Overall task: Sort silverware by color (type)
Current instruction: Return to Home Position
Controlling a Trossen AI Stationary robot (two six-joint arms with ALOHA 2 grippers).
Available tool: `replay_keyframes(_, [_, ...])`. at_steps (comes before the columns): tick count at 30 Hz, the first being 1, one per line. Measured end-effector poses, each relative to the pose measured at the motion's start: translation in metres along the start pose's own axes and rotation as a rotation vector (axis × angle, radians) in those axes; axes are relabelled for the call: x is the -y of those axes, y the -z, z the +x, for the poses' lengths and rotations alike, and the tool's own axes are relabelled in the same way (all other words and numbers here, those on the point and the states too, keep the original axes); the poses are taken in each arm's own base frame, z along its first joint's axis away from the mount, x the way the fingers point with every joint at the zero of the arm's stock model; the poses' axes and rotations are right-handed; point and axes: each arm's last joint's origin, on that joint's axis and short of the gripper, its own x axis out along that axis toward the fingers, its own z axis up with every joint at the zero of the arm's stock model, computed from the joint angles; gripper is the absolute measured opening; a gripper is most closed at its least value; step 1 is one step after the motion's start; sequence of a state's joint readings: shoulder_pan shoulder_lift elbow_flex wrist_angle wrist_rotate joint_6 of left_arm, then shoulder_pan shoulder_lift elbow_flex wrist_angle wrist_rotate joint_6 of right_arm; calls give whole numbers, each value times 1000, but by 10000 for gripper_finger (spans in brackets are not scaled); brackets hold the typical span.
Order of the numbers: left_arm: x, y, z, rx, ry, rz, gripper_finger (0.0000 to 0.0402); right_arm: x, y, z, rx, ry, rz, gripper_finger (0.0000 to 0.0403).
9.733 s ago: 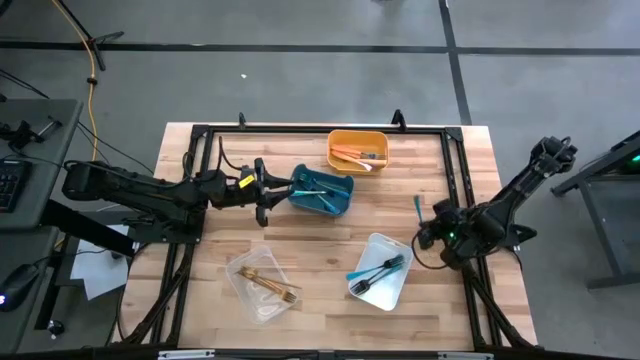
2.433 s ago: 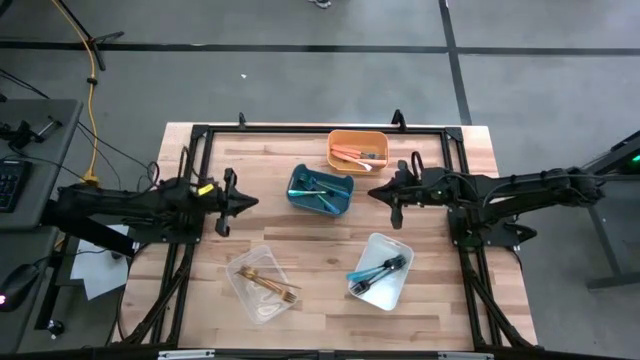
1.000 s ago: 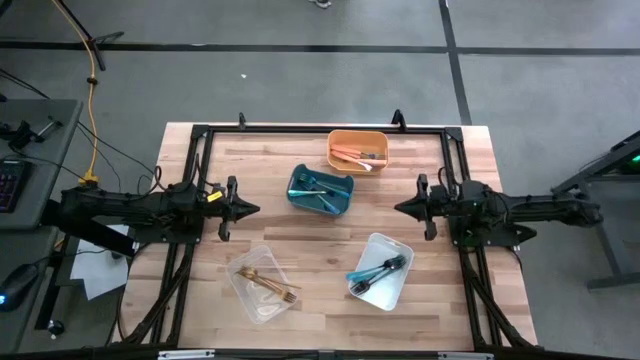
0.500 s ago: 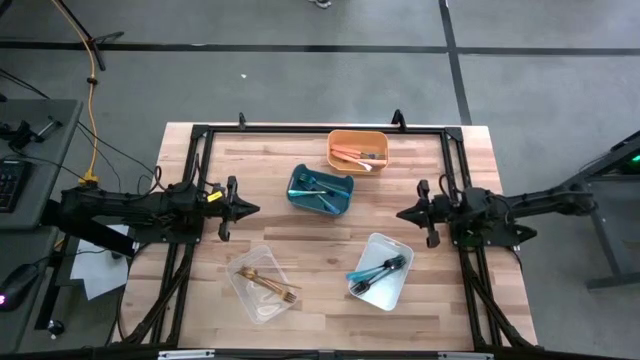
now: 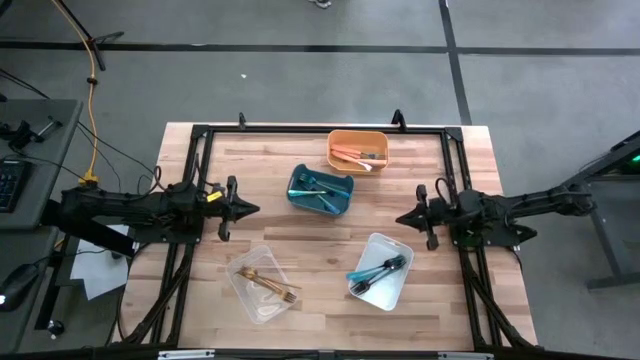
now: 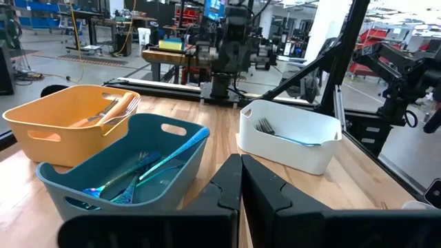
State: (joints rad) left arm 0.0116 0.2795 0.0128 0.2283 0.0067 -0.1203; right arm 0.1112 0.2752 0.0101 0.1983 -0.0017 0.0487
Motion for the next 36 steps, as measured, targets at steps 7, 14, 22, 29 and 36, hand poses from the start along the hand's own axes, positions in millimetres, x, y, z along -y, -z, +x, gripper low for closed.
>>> replay_keyframes(7, [1,-9,-7,100,12,1,1,1,13,-1,-137,6,-4,0])
replay_keyframes(14, [3,-25,-22,296,36,2,1,0,13,-5,-129,1,-4,0])
replay_keyframes(22, [4,-27,-23,320,48,4,1,-1,-9,-18,134,-10,-4,0])
replay_keyframes(29, [3,-20,-21,247,40,3,1,-1,-13,-19,179,-11,-4,0])
replay_keyframes(36, [2,-11,-19,150,28,1,1,-1,-11,-19,158,-11,-5,0])
